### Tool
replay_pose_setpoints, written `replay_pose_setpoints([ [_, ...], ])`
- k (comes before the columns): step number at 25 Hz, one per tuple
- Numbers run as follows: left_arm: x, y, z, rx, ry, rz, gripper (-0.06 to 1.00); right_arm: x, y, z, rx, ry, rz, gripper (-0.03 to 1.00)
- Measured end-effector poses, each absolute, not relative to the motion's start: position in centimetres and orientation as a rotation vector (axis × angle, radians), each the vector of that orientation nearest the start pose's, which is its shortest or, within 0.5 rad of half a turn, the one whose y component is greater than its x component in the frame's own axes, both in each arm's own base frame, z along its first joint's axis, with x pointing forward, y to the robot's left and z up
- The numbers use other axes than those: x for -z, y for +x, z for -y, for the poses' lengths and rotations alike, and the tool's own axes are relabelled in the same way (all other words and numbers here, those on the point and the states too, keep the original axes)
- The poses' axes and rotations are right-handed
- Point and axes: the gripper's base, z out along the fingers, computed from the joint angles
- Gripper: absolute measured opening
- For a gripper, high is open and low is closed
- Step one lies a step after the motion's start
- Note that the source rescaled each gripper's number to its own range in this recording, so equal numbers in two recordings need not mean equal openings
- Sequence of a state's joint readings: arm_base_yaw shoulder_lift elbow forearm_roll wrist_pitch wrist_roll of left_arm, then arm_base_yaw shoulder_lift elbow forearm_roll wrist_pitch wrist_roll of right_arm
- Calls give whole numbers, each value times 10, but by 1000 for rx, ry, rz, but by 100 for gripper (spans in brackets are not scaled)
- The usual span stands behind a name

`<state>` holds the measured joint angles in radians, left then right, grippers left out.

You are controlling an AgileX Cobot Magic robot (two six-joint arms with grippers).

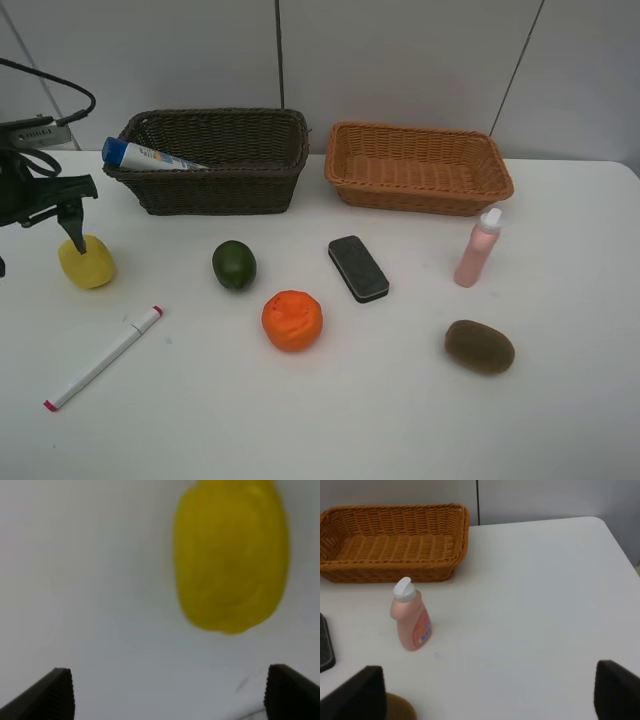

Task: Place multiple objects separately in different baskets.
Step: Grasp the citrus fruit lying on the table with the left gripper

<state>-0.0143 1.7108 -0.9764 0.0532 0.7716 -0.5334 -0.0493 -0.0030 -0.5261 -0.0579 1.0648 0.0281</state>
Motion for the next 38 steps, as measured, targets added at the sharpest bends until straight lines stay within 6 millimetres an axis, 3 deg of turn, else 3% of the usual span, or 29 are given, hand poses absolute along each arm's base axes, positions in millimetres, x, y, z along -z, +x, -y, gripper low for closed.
replay_pose_setpoints([
  [4, -164, 313, 4, 76, -761, -2859, 100, -284, -9, 4, 82, 82, -2017, 98],
  [24, -118, 333, 5, 91, -864, -2820, 100, -284, -9, 4, 82, 82, -2017, 98],
  [38, -109, 338, 4, 80, -832, -2801, 100, -284, -9, 4, 81, 82, -2017, 98],
])
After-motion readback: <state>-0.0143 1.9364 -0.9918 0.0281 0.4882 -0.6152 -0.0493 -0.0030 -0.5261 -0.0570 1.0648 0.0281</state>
